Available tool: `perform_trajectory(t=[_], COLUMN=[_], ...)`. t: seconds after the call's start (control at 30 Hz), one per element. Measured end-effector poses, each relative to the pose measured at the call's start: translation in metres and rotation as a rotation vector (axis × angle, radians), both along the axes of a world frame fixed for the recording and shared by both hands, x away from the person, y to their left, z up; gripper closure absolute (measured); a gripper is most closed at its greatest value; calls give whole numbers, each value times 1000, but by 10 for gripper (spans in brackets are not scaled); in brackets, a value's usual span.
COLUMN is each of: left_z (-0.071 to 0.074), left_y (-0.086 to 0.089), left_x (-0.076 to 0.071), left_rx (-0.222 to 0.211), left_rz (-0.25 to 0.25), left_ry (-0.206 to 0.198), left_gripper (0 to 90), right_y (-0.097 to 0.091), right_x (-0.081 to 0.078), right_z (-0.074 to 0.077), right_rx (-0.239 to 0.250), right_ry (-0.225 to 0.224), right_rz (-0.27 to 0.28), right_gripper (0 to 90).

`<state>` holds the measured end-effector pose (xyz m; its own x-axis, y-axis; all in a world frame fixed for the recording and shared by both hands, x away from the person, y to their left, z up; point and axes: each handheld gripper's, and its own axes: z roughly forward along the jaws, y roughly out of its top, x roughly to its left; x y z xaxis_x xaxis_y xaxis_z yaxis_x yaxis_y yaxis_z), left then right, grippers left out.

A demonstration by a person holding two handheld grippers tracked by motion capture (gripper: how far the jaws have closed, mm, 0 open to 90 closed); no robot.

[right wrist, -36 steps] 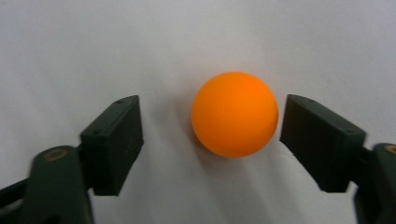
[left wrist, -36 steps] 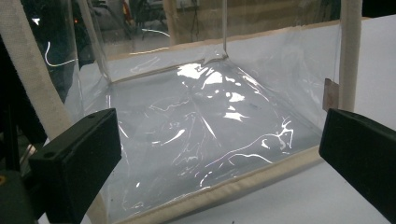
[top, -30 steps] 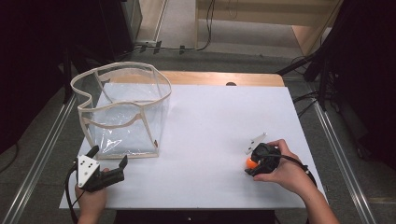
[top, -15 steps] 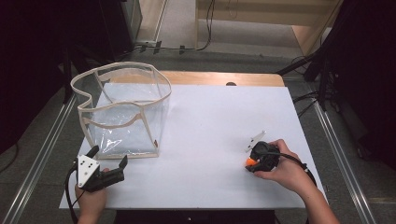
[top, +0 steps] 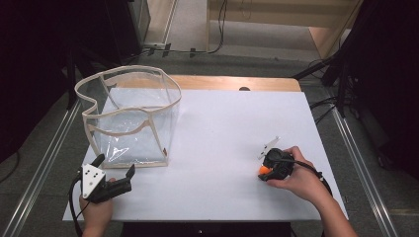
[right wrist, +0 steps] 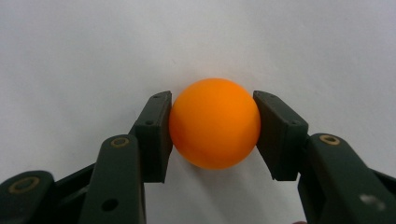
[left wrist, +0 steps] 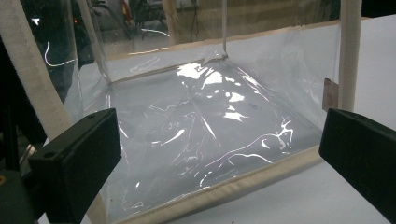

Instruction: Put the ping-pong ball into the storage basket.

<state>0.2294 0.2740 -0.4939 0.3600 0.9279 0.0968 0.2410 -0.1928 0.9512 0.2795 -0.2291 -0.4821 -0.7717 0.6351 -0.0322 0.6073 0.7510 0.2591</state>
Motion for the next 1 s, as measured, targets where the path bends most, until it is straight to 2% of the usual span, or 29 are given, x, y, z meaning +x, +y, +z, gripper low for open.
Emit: perform_trajectory(t=[0.4,0.67,1.0], left_z=[0,0,0], left_y=[0,0,0], left_x=[0,0,0], left_rx=[2,0,-3], left_rz=[1,0,2], left_ry=[0,0,-1], left_gripper=[0,0,0], right_y=[-1,3,14], right_x=[2,6,12], right_z=[2,12,22], right_rx=[23,32,27], right_ry=[5,-8,-2], right_rz=[-3,12,37], right_gripper=[482,482,482])
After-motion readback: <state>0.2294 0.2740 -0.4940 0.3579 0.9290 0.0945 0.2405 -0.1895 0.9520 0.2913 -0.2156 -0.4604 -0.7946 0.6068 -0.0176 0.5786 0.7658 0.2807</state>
